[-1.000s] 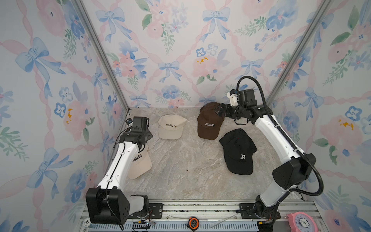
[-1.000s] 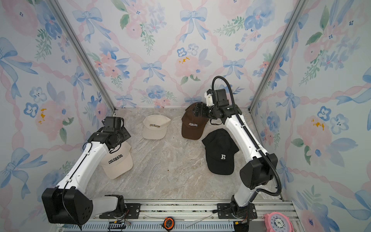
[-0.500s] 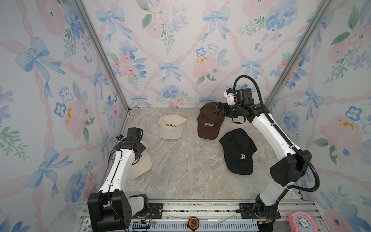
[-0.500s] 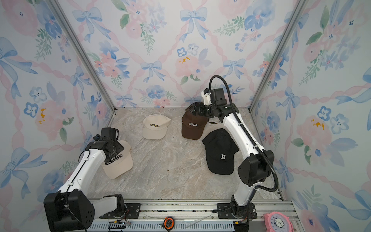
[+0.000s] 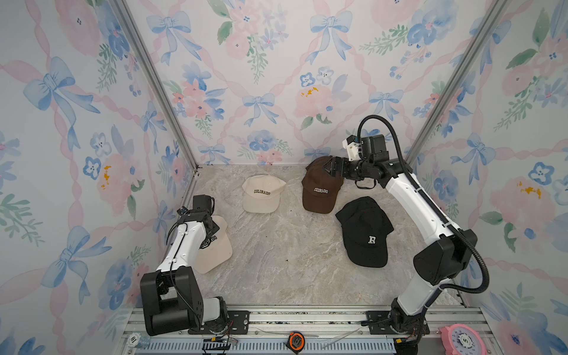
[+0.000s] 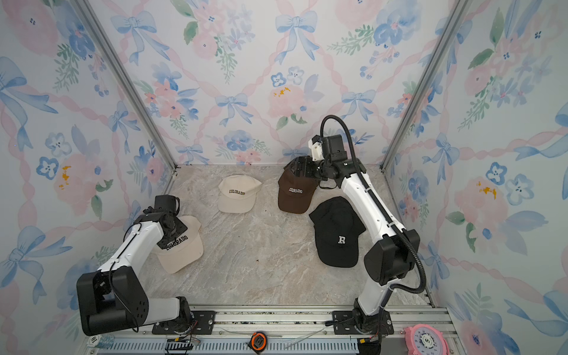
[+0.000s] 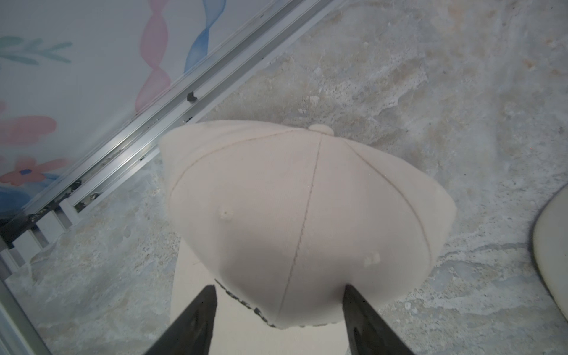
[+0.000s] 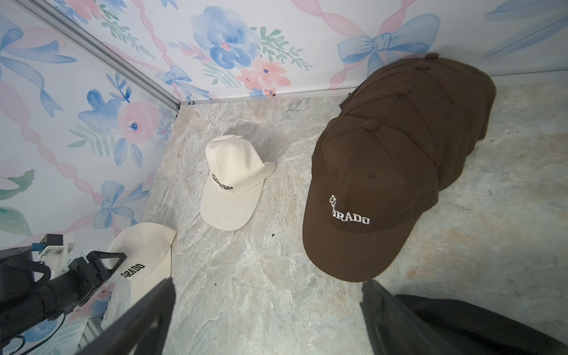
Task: Stack the baseball caps by color
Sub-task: Pick up the baseball cap from the center of the board.
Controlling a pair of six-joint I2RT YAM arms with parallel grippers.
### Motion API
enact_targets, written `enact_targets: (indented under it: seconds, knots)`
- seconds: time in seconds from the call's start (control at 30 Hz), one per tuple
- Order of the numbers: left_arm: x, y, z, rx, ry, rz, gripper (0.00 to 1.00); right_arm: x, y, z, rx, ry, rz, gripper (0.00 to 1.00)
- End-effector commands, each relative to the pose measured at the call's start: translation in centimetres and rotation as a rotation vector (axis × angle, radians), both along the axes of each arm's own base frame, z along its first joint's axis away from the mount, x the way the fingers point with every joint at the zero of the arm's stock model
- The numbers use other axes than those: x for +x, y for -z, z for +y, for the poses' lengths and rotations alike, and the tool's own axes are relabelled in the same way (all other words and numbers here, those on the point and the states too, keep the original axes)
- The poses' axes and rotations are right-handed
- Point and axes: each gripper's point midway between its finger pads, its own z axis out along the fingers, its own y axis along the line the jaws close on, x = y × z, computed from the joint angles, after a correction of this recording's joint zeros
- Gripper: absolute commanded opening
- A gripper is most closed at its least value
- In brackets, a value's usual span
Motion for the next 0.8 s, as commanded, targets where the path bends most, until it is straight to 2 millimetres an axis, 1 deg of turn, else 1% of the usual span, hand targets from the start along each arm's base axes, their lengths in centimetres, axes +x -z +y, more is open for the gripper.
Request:
enact_targets:
  seconds: [0.0, 0.1, 0.13, 0.17, 0.2, 0.3, 0.43, 0.47, 0.53, 0.6, 0.7, 0.77]
  knots:
    - [0.7, 0.8, 0.2, 0.000, 0.031, 0.016, 0.60, 0.6, -1.1, 0.3, 0.003, 0.005, -0.036, 0.96]
    - [1.2, 1.1, 0.2, -0.006, 0.037, 0.022, 0.48, 0.7, -1.0, 0.2, -0.002, 0.010, -0.034, 0.96]
    - [1.3, 1.2, 0.2, -0.007, 0.040, 0.025, 0.41, 0.7, -1.0, 0.2, -0.005, 0.013, -0.033, 0.96]
    - [1.4, 1.3, 0.2, -0.010, 0.039, 0.026, 0.37, 0.8, -1.1, 0.2, -0.006, 0.013, -0.035, 0.96]
    - [1.4, 1.4, 0.2, -0.012, 0.039, 0.030, 0.35, 0.8, -1.1, 0.2, -0.007, 0.015, -0.036, 0.96]
    - [1.5, 1.7, 0.0, -0.023, 0.042, 0.033, 0.22, 0.9, -1.0, 0.1, -0.010, 0.019, -0.035, 0.96]
    - [1.7, 1.5, -0.2, -0.036, 0.047, 0.023, 0.02, 1.2, -1.0, 0.1, -0.011, 0.023, -0.035, 0.96]
    - [1.8, 1.3, -0.2, -0.037, 0.048, 0.015, 0.00, 1.3, -1.1, 0.2, -0.010, 0.024, -0.035, 0.96]
    - [2.0, 0.7, -0.3, -0.042, 0.054, -0.004, 0.00, 1.4, -1.1, 0.3, -0.007, 0.024, -0.035, 0.96]
    - [2.3, -0.2, -0.5, -0.047, 0.063, -0.034, 0.00, 1.6, -1.2, 0.3, -0.005, 0.023, -0.033, 0.96]
    - [3.0, -2.3, -1.2, -0.053, 0.093, -0.093, 0.00, 1.7, -1.5, 0.5, 0.000, 0.019, -0.037, 0.96]
    - [3.8, -4.0, -1.9, -0.041, 0.135, -0.134, 0.00, 1.7, -1.5, 0.5, -0.001, 0.018, -0.036, 0.96]
